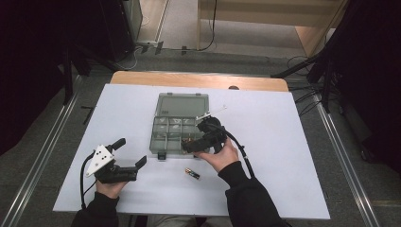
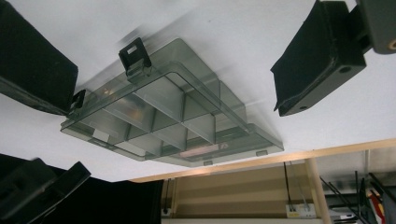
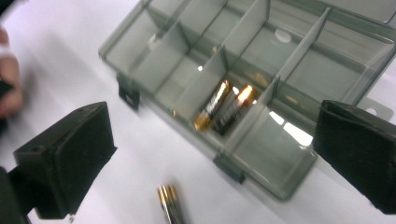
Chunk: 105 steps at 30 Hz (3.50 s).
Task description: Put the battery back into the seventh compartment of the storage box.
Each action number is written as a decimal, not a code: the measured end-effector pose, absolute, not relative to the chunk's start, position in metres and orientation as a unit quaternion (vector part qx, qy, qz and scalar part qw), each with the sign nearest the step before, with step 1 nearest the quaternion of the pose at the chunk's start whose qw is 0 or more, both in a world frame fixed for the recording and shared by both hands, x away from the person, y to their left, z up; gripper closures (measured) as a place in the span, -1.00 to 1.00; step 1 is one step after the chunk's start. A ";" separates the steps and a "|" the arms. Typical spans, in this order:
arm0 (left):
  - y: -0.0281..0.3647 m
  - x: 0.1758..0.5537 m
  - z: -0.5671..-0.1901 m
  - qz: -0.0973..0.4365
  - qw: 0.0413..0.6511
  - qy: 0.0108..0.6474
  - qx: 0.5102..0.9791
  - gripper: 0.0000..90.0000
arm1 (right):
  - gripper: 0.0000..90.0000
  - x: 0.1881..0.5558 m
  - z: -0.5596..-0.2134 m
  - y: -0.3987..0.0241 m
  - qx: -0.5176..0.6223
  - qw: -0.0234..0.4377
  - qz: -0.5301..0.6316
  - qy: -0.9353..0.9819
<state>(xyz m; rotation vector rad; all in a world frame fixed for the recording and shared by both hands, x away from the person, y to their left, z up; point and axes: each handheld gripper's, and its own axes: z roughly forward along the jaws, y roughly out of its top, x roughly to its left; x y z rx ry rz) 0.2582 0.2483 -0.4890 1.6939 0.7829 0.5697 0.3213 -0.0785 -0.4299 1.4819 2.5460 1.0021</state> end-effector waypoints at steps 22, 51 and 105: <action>0.248 0.258 -0.489 0.242 0.558 0.332 0.721 -1.00 | -1.00 0.285 -0.437 -0.069 0.364 0.060 0.275 0.888; 0.247 0.258 -0.489 0.241 0.557 0.331 0.723 -1.00 | -0.74 0.269 -0.470 -0.038 0.284 0.024 0.154 0.946; 0.246 0.257 -0.489 0.241 0.560 0.330 0.721 -1.00 | 0.74 0.288 -0.447 -0.049 0.414 0.015 0.238 0.879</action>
